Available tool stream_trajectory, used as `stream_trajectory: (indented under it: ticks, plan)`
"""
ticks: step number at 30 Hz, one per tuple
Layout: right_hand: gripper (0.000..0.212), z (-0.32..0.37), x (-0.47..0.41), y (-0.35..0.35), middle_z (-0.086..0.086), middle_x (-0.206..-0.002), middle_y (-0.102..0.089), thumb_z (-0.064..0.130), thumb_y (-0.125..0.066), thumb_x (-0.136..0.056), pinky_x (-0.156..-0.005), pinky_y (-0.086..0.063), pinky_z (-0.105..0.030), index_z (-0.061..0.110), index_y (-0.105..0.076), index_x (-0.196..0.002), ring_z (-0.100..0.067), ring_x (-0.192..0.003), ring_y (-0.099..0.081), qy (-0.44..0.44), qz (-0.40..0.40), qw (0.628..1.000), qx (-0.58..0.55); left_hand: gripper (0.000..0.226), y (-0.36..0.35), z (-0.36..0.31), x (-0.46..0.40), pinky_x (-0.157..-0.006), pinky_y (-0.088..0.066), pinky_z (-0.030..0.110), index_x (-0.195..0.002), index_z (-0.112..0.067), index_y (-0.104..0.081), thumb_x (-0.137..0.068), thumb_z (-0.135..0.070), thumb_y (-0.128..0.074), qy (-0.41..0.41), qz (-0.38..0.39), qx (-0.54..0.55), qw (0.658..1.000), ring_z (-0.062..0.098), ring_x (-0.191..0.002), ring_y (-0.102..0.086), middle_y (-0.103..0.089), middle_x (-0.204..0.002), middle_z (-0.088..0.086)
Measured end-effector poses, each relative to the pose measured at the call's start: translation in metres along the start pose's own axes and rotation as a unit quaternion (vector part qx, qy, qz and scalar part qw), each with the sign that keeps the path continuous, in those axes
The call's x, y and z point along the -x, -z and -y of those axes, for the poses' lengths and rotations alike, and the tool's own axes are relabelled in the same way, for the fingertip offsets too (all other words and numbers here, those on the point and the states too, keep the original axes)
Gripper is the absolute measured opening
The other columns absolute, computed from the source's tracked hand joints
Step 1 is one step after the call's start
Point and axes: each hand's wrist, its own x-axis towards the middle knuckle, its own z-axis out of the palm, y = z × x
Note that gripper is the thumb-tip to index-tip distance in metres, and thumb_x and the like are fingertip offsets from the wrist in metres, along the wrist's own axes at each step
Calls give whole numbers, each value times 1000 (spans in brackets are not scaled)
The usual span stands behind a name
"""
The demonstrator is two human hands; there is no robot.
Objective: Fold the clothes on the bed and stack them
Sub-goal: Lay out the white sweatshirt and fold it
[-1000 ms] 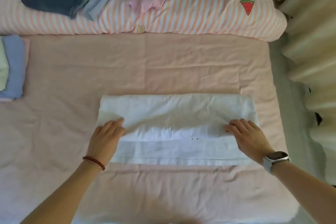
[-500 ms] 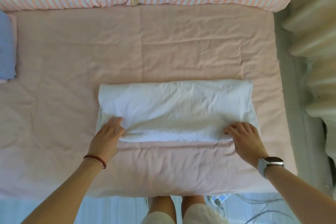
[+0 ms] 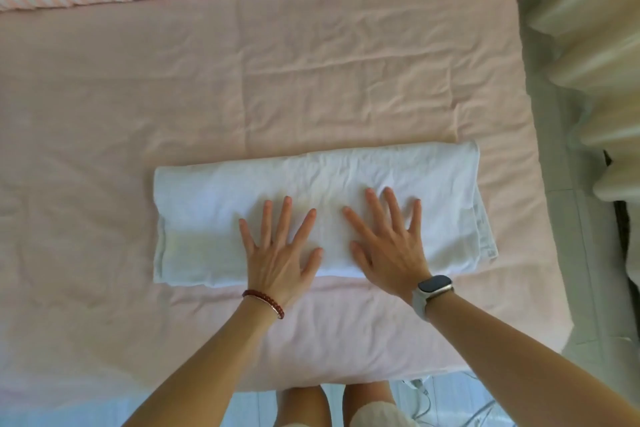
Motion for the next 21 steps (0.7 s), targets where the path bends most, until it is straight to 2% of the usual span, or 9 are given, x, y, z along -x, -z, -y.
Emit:
stream_trajectory:
  ticks: [6,9,10,12,14,15,16,18,21]
  plan:
    - [52,-57,-18,-44,-5,-149,-35,40,-35,-91,-103,-18,-65,28,-36,-141,-27,-136,-35,49,-47,997,18,65,-48,10,-18,-100,-15,71,-137,-28,-42,-79,-56,-37,10,-17,-34,999,35,-138,-22,-32,-149,9]
    - [51,-89,-19,-45,-7,-148,-36,38,-31,-92,-103,-17,-65,26,-37,-141,-27,-136,-35,9,-47,999,22,65,-52,9,-18,-102,-13,71,-138,-28,-35,-80,-57,-36,12,-29,-32,999,33,-139,-18,-28,-151,8]
    - [52,-100,-19,-44,-8,-149,-34,39,-29,-92,-103,-17,-65,26,-36,-142,-29,-137,-32,-27,-34,999,22,65,-51,7,-17,-101,-13,71,-138,-28,-37,-80,-57,-36,13,-28,-30,999,33,-139,-17,-28,-151,9]
    - [56,-127,-14,-41,-7,-155,-21,43,-23,-92,-106,-12,-63,31,-23,-146,-30,-142,-18,-162,-1,987,-21,66,-45,4,-17,-100,-14,72,-137,-26,-42,-79,-57,-38,18,-25,-27,999,35,-139,-16,-28,-151,10]
    - [57,-154,-6,-38,-3,-158,-5,49,-17,-93,-110,-8,-59,36,-6,-148,-26,-144,-4,-304,43,947,-91,67,-36,-3,-21,-101,-12,73,-136,-25,-45,-78,-56,-40,22,-35,-19,999,37,-138,-17,-30,-150,13]
    - [58,-163,-3,-36,-2,-158,-3,50,-17,-94,-112,-9,-58,35,-4,-148,-24,-144,-3,-333,63,933,-119,67,-31,-9,-24,-101,-11,73,-136,-24,-46,-77,-56,-41,16,-42,-15,999,38,-138,-17,-31,-149,14]
    - [59,-168,-1,-32,-2,-158,-4,50,-19,-94,-112,-11,-56,31,-5,-148,-24,-144,-5,-335,68,930,-135,67,-26,-16,-29,-100,-11,73,-135,-24,-47,-77,-57,-41,4,-48,-14,999,39,-138,-19,-33,-148,15]
    - [62,-167,-6,-20,-5,-157,-8,47,-20,-91,-112,-12,-55,26,-10,-149,-27,-143,-10,-307,26,940,-146,68,-18,-34,-42,-99,-13,74,-135,-25,-48,-76,-58,-42,-29,-51,-14,998,44,-136,-26,-35,-147,16]
    - [63,-153,-33,-2,-8,-157,-9,43,-20,-89,-111,-5,-56,23,-13,-149,-26,-144,-10,-225,-48,968,-101,70,-13,-62,-66,-97,-13,75,-137,-27,-44,-76,-61,-41,-63,-48,-25,996,47,-134,-27,-35,-147,16]
